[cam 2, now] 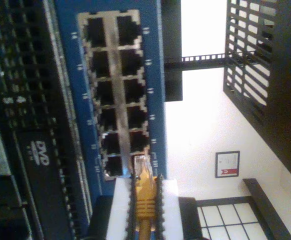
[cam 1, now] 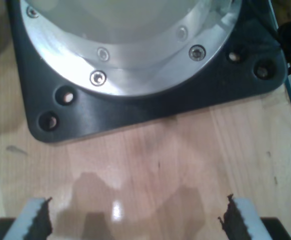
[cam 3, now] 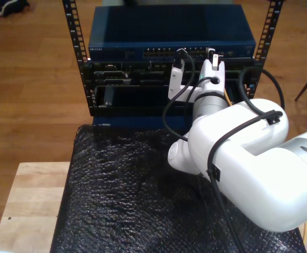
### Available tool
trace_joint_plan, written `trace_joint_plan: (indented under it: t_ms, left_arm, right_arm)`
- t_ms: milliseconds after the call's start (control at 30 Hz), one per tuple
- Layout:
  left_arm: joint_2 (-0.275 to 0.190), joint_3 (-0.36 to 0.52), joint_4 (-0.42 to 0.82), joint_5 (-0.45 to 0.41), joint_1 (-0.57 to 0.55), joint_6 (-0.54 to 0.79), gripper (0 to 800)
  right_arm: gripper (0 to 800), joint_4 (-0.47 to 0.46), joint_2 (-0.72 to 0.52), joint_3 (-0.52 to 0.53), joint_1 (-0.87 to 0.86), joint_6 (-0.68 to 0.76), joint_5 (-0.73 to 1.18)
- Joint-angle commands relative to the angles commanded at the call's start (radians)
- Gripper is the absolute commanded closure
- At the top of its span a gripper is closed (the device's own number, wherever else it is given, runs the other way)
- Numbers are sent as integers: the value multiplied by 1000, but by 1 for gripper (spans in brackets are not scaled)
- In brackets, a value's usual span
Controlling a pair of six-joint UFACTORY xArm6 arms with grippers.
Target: Grab the cable and plug it in
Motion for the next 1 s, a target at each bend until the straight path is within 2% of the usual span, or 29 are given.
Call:
trace_joint_plan:
  t_ms: [1000]
  left_arm:
    - [0,0,0,0,0,0,0]
  right_arm:
    - [800,0,6,-14,-3,3,6]
